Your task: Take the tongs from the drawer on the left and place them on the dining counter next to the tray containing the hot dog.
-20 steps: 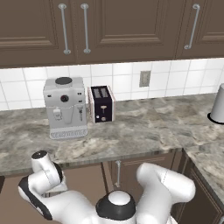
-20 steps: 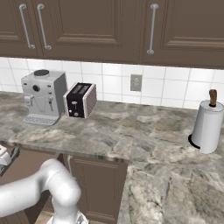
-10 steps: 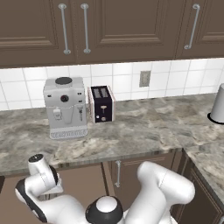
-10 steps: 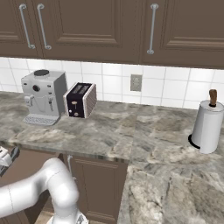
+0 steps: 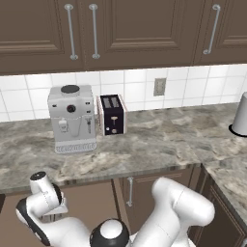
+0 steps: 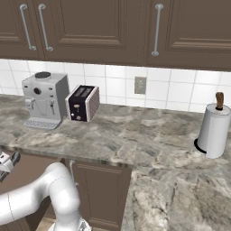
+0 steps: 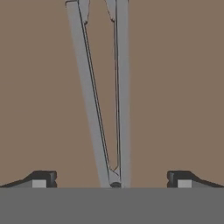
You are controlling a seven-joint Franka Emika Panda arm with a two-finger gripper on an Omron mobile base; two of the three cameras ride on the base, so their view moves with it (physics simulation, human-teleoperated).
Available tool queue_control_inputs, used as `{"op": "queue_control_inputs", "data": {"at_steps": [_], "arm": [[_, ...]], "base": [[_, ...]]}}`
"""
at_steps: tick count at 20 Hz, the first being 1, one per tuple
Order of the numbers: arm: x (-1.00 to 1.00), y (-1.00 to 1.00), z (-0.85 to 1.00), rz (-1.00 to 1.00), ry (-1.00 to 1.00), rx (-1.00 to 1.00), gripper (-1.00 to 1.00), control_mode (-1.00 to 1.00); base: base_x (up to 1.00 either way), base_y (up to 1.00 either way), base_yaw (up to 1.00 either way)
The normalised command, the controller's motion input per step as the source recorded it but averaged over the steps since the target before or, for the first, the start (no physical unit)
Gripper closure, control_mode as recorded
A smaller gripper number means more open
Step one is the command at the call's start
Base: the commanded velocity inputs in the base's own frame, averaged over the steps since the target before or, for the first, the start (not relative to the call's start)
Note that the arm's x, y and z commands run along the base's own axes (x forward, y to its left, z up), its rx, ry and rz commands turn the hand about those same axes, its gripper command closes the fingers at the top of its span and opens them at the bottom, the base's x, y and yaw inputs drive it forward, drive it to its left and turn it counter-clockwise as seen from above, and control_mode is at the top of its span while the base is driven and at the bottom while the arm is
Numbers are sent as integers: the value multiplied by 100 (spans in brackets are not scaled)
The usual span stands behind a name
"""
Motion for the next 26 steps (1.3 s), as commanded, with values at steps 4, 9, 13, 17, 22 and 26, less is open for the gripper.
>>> {"op": "queue_control_inputs", "data": {"at_steps": [4, 9, 13, 17, 22, 26], "arm": [[1, 0, -18, 0, 0, 0, -100, -100], [0, 0, -12, 0, 0, 0, -100, -100], [0, 0, -9, 0, 0, 0, -100, -100], [0, 0, -8, 0, 0, 0, -100, -100], [0, 0, -7, 0, 0, 0, -100, -100], [0, 0, -6, 0, 0, 0, -100, -100]], "base": [[0, 0, 0], [0, 0, 0], [0, 0, 0], [0, 0, 0], [0, 0, 0], [0, 0, 0]]}}
